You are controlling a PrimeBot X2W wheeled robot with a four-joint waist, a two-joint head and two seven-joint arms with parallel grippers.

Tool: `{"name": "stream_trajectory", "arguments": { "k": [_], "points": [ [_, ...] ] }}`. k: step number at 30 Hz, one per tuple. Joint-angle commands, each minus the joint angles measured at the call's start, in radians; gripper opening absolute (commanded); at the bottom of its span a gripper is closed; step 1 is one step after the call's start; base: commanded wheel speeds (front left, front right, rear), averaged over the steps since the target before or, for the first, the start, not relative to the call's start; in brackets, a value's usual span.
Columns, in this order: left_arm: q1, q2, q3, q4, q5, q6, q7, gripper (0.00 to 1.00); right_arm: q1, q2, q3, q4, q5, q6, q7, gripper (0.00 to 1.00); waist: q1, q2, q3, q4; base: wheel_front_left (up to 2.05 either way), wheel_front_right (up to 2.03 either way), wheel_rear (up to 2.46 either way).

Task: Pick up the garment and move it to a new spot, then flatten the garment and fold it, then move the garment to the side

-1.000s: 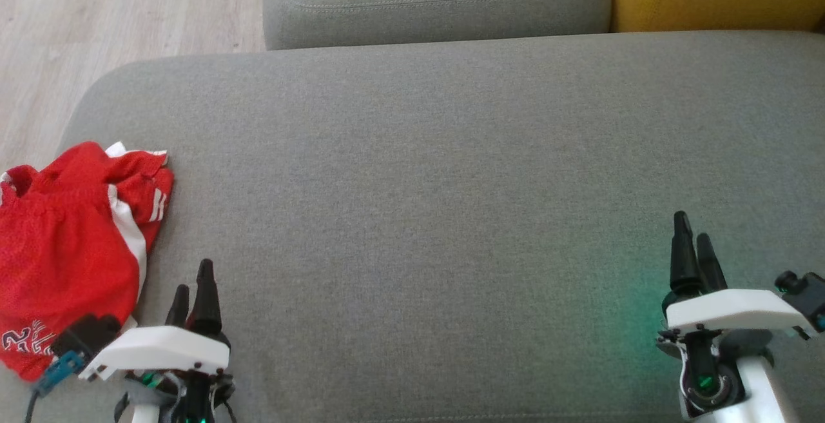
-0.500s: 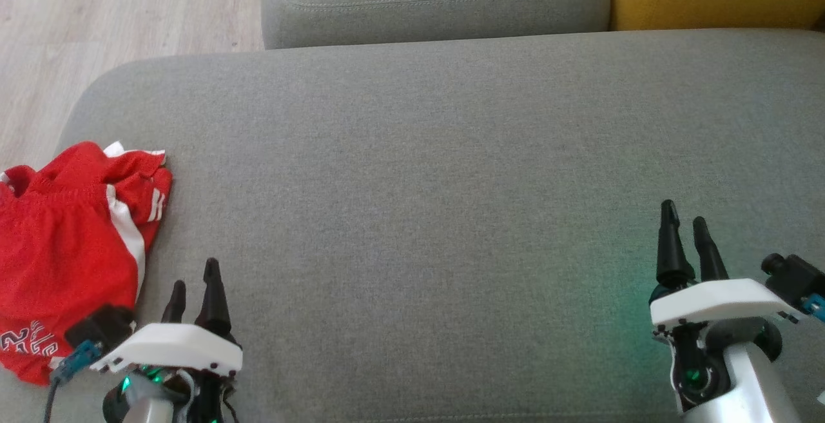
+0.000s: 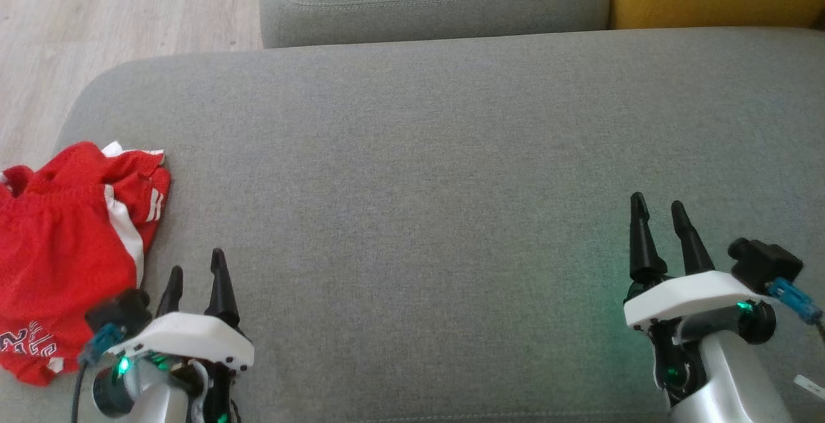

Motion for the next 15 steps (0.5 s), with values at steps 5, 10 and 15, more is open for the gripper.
{"name": "stream_trajectory", "arguments": {
  "k": [5, 10, 15],
  "points": [
    [-0.07, 0.025, 0.01, -0.023, 0.087, 0.024, -0.027, 1.0, -0.066, -0.008, 0.024, -0.019, -0.095, 0.006, -0.028, 1.0, 0.0, 0.0, 0.004, -0.001, 0.0, 0.0, 0.0],
    [-0.076, 0.027, 0.005, -0.017, 0.145, 0.042, -0.041, 1.0, -0.078, -0.009, 0.028, -0.011, -0.157, 0.006, -0.043, 1.0, 0.0, 0.0, 0.006, -0.003, 0.0, 0.0, 0.0],
    [-0.084, 0.029, 0.001, -0.014, 0.205, 0.057, -0.056, 1.0, -0.089, -0.009, 0.031, -0.005, -0.222, 0.007, -0.058, 1.0, 0.0, 0.0, 0.009, -0.004, 0.0, 0.0, 0.0]
  ]
}}
